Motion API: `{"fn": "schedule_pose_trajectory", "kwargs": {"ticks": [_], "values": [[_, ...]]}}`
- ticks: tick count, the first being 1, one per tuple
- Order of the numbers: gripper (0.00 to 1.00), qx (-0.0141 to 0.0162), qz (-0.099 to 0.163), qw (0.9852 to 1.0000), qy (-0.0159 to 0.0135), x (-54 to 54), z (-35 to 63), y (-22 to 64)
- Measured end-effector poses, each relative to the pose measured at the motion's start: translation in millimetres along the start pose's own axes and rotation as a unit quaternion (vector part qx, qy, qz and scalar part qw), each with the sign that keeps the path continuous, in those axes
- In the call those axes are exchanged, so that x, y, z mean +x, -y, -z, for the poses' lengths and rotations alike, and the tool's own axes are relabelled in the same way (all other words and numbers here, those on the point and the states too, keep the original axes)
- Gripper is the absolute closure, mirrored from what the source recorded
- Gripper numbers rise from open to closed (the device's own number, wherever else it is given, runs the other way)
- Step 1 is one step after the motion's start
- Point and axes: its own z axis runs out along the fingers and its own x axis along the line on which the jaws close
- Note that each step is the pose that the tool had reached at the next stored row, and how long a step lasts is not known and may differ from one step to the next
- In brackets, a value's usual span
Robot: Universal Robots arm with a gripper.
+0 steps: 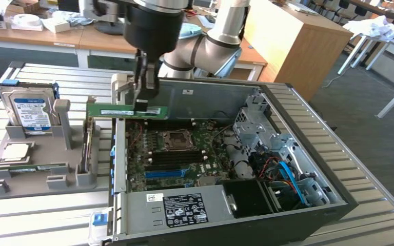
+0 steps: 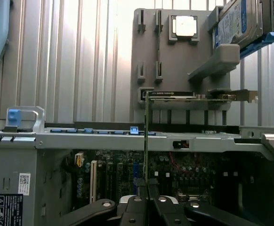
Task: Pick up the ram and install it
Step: 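Pick up the ram and move it above insertion slot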
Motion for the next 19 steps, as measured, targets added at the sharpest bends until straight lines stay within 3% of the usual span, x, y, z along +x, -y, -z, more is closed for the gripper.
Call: {"fn": "schedule_pose_trajectory", "kwargs": {"ticks": [19], "values": [[0.88, -0.0023, 0.001, 1.0, -0.0001, 0.5, 3.3, 54.2]]}}
